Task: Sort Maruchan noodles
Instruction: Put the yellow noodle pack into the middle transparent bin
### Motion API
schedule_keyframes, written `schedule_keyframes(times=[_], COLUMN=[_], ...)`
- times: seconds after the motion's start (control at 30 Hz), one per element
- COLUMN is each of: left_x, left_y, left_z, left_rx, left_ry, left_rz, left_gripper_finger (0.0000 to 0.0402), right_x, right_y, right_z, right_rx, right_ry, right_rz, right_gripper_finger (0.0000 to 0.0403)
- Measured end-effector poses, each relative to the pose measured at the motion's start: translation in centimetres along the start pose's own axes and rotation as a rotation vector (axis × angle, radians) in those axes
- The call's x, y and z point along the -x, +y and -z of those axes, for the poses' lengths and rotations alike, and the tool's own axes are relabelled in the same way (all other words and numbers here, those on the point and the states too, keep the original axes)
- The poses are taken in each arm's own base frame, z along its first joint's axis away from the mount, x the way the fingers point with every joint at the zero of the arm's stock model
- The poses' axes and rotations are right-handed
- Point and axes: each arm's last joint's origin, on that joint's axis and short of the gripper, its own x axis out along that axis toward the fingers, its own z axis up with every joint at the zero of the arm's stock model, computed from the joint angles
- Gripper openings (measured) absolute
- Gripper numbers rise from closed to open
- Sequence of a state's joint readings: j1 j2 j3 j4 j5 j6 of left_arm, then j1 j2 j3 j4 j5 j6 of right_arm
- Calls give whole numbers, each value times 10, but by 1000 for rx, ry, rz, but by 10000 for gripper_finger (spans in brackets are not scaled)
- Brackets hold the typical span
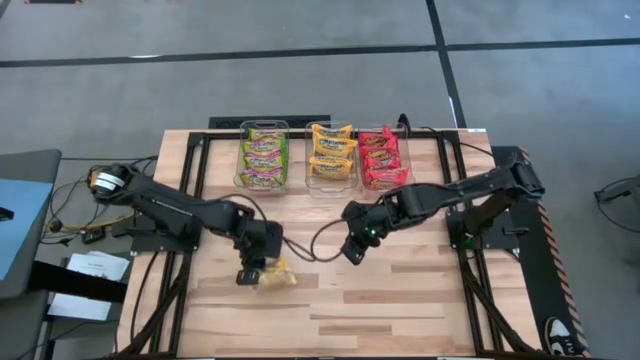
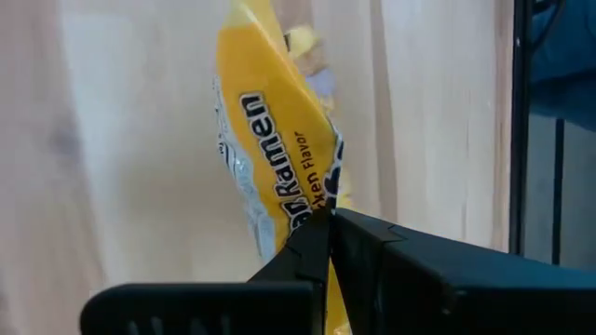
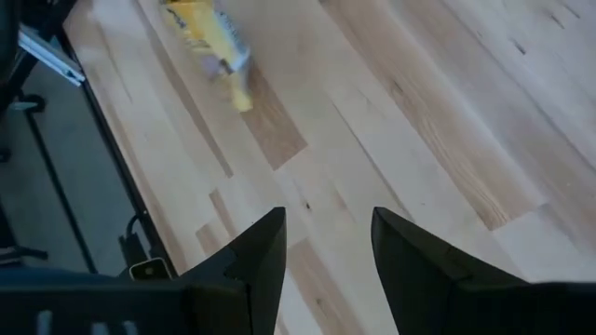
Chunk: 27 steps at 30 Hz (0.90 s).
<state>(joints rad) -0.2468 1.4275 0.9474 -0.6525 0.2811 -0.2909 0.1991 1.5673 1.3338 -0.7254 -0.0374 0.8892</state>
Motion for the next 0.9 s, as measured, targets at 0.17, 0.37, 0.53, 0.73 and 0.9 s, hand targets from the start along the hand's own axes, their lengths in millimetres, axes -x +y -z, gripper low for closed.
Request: schedule_keyframes(times=[0.17,0.37,0.53,0.73,0.9], left_x=[8,10,9,9,9], left_y=[12,16,14,12,11], left_z=[-6,-10,-9,-11,-10], left_rx=[-12,-26,-32,-36,-42], left_ry=[-52,-88,-84,-99,-96], left_rz=[-9,-4,1,5,-3], left_gripper_finger=[0,0,0,0,0], right_x=[1,-9,-33,-77,-102], right_y=[-7,-4,7,18,22], right_z=[-10,-19,-21,-20,-25], right_rx=[27,171,275,325,303], right_ry=[30,-25,-66,-112,-167], right_rz=[-38,-82,-130,-187,-236], right_gripper_finger=[182,182,182,182,182])
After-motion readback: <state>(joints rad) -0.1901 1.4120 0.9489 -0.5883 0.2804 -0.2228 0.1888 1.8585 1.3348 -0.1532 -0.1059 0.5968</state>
